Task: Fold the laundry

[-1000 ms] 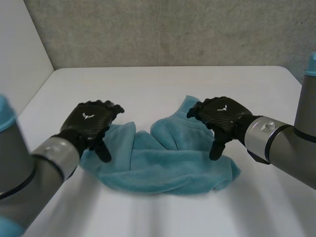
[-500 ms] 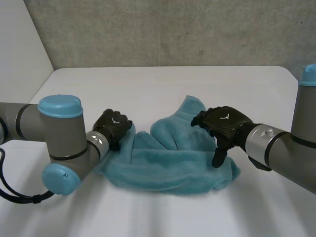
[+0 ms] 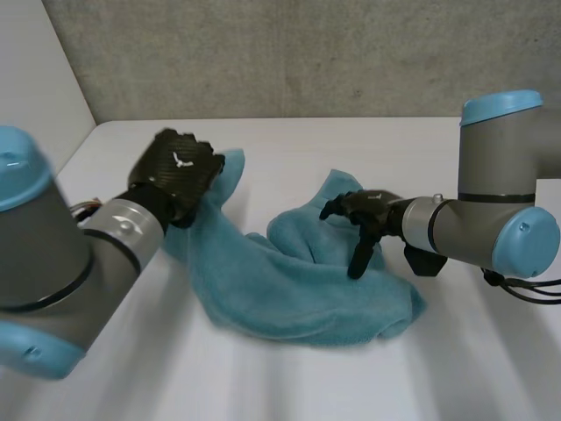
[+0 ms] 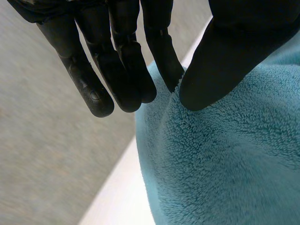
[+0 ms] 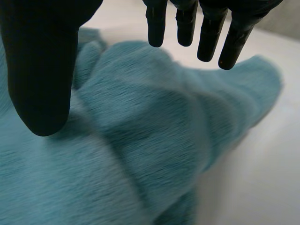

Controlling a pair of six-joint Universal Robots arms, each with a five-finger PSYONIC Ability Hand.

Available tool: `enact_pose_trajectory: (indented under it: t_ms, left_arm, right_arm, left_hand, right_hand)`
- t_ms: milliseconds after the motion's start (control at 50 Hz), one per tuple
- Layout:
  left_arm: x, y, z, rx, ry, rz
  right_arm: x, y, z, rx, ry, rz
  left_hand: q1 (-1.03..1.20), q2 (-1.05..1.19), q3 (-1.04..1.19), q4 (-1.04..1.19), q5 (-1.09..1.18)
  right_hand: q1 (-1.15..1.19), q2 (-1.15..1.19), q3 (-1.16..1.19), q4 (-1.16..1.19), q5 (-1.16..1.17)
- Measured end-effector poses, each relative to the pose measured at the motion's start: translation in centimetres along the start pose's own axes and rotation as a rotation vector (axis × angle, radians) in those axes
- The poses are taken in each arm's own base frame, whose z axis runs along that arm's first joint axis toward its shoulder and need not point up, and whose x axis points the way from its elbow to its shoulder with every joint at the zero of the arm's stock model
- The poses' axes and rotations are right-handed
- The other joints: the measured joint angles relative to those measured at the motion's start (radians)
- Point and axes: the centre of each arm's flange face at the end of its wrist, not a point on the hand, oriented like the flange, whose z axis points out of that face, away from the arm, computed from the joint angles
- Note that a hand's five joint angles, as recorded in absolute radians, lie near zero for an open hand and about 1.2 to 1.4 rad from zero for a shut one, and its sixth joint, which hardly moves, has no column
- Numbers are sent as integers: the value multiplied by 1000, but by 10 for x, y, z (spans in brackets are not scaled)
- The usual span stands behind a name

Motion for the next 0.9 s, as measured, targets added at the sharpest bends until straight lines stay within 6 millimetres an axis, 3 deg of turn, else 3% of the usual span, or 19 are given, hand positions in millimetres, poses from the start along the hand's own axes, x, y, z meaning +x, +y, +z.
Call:
enact_pose_trajectory:
  t_ms: [120,240,280,320,380,520,540,560,580,620,640,720,800,860,900]
  left_arm:
    - [-13,-24,-26,102,-68,8]
    - [-22,-34,-43,157,-112,7]
    - [-23,-36,-46,165,-119,4]
    - [-25,-38,-47,177,-129,1]
    - [-28,-39,-45,197,-147,1]
    - [-48,-52,-19,317,-258,10]
    - [-48,-52,-19,317,-258,10]
    - [-62,-65,-1,392,-321,13]
    - [-62,-65,-1,392,-321,13]
    - [-78,-80,16,469,-384,10]
    - [-84,-85,22,494,-404,4]
    - [-109,-104,40,581,-487,-40]
    - [-119,-98,47,585,-509,-106]
    - [-115,-78,50,539,-493,-174]
    - [-103,-54,50,470,-457,-221]
  right_arm:
    - [-8,13,-5,-114,-79,45]
    - [-10,24,-8,-154,-92,40]
    - [-10,26,-8,-152,-89,29]
    - [-7,25,-6,-126,-76,2]
    - [-4,14,-4,-64,-51,-33]
    - [14,-58,-14,251,119,-139]
    - [14,-58,-14,251,119,-139]
    - [20,-102,-32,443,216,-187]
    - [20,-102,-32,443,216,-187]
    - [21,-141,-56,634,297,-228]
    - [21,-151,-64,691,317,-241]
    - [15,-179,-97,885,374,-293]
    - [8,-171,-105,904,372,-313]
    - [3,-149,-99,841,347,-312]
    - [0,-128,-92,768,326,-305]
  left_hand:
    - [0,1,0,0,0]
    - [0,2,1,4,0]
    - [0,2,2,4,0]
    - [0,2,2,4,0]
    - [0,2,2,4,0]
    - [0,3,3,4,0]
    - [0,3,3,4,0]
    - [0,3,3,5,0]
    - [0,3,3,5,0]
    - [0,3,3,5,0]
    - [0,3,3,5,0]
    - [0,3,4,5,0]
    - [0,3,3,5,0]
    - [0,3,4,5,0]
    - [0,3,4,5,0]
  right_hand:
    - [0,0,0,0,0]
    - [50,66,63,52,50]
    - [286,381,359,348,323]
    - [648,830,809,810,766]
    - [712,950,943,942,870]
    - [712,951,956,960,876]
    - [712,951,956,960,876]
    - [712,951,956,960,876]
    - [712,951,956,960,876]
    - [712,951,956,960,879]
    - [712,951,956,960,879]
    - [712,951,957,960,887]
    - [712,951,964,961,897]
    - [712,951,966,961,898]
    - [712,951,966,962,898]
